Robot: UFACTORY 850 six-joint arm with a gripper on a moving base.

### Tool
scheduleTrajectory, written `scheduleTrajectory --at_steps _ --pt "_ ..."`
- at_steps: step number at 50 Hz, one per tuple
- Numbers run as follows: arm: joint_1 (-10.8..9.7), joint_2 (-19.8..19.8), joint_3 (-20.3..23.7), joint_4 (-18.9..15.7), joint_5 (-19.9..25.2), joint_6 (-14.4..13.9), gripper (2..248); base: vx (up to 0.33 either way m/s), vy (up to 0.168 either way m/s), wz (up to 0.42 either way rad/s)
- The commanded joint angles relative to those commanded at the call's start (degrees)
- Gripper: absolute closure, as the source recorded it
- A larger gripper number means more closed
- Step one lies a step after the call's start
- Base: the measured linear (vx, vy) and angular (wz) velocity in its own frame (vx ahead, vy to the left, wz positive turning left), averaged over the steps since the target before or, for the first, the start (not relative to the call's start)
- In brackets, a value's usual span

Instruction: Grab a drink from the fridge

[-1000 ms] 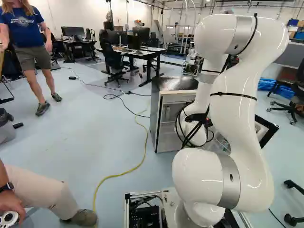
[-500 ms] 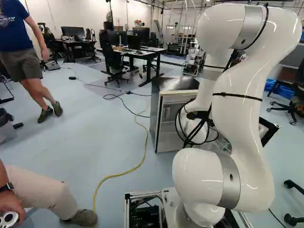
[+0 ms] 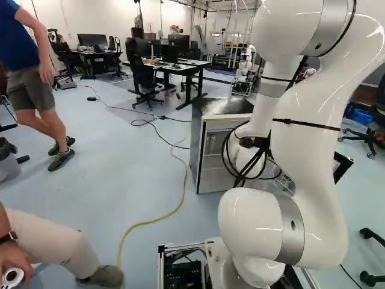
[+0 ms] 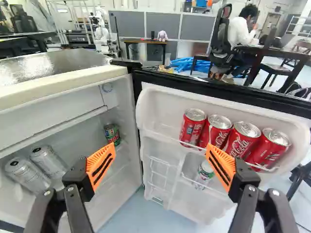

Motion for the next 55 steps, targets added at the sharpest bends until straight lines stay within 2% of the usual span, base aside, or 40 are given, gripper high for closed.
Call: scheduleTrajectory --at_steps 20,55 --pt "0.5 2.6 -0.6 6.3 -3.4 0.0 3 0.0 0.0 0.0" --pt "1.6 0.8 -3.5 17.7 -8.4 0.0 3 0.0 0.0 0.0"
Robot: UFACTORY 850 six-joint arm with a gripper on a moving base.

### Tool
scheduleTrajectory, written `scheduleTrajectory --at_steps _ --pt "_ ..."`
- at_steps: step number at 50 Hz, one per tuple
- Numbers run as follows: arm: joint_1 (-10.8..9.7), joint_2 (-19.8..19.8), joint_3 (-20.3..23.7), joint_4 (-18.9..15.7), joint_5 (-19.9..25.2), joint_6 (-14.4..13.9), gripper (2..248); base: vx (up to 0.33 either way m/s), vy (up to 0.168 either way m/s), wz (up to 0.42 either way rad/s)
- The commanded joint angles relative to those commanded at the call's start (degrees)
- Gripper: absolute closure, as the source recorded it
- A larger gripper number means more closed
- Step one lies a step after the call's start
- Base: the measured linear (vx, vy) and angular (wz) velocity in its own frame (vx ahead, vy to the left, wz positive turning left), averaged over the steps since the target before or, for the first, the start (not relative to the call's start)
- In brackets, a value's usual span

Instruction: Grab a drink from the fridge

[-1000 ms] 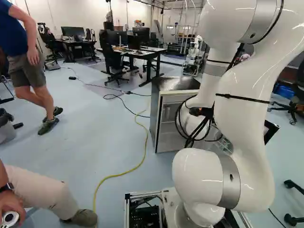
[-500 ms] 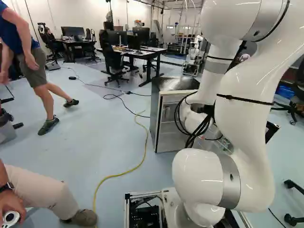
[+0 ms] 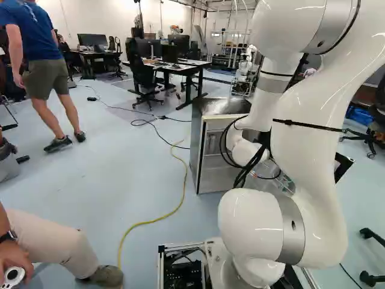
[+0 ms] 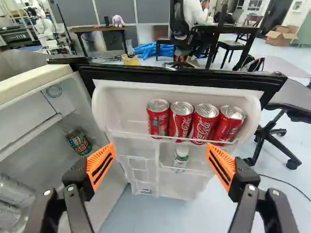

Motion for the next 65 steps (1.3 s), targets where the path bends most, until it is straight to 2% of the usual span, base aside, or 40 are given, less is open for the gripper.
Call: scheduleTrajectory --at_steps 11,20,33,50,65 --pt "0.3 -0.6 -0.9 2.6 -0.1 0.0 3 0.0 0.0 0.0" --pt "0.6 -1.0 -1.7 3.0 -0.1 0.0 3 0.0 0.0 0.0" --pt "1.0 0.6 -2.1 3.0 -0.7 0.0 3 0.0 0.0 0.0" --pt "1.2 3.5 -2.2 3.0 -6.2 0.0 3 0.0 0.0 0.0" --pt "0.2 5.2 -2.4 3.0 -11.7 0.0 3 0.0 0.0 0.0"
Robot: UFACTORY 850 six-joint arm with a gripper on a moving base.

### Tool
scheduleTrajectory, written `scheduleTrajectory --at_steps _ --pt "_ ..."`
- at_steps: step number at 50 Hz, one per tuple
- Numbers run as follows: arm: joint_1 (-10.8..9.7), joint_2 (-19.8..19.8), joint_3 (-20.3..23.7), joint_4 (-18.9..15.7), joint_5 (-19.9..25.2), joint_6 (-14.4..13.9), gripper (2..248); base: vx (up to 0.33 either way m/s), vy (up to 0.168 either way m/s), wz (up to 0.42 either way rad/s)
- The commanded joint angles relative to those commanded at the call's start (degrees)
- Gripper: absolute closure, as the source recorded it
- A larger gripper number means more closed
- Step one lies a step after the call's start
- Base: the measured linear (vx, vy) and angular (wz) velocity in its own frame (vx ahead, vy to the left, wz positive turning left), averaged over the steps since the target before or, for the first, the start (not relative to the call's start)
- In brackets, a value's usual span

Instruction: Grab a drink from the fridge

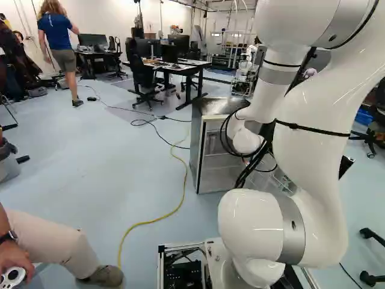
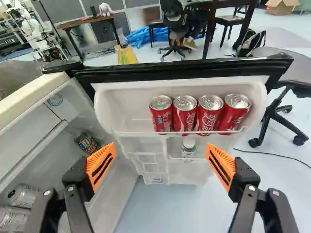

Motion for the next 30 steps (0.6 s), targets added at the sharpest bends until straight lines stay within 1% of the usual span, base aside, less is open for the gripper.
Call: scheduleTrajectory --at_steps 30 --pt "-2.1 -2.8 -3.9 0.0 -0.7 0.0 3 0.0 0.0 0.0"
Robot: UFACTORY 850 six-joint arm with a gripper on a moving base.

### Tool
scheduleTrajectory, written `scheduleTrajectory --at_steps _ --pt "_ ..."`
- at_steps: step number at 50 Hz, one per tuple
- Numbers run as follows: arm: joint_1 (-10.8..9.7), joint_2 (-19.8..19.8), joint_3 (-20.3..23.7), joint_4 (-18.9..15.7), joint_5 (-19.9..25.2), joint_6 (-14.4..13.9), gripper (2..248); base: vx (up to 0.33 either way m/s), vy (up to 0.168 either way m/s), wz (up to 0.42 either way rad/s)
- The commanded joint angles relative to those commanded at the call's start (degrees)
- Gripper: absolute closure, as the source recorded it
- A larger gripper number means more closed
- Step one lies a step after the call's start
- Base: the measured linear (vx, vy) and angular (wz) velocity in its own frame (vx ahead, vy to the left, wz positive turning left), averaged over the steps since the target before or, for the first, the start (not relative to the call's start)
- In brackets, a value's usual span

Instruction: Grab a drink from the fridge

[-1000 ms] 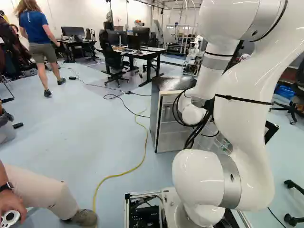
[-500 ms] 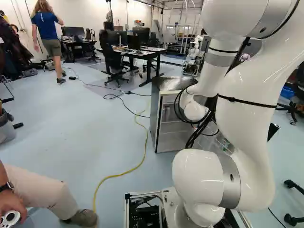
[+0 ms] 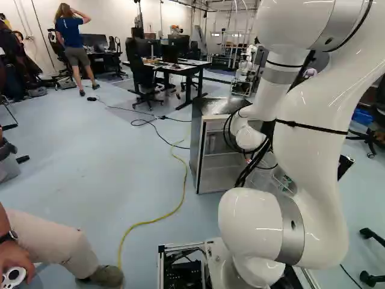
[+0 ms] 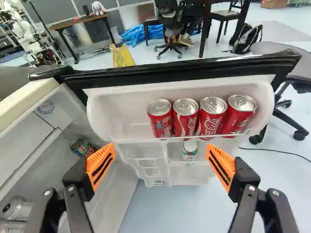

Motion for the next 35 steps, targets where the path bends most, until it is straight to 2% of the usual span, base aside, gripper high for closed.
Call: scheduleTrajectory --at_steps 27,35 --pt "-1.0 -2.5 -3.5 0.0 0.0 0.0 3 0.0 0.0 0.0" --pt "-1.0 -2.6 -3.5 0.0 0.0 -2.8 3 0.0 0.0 0.0"
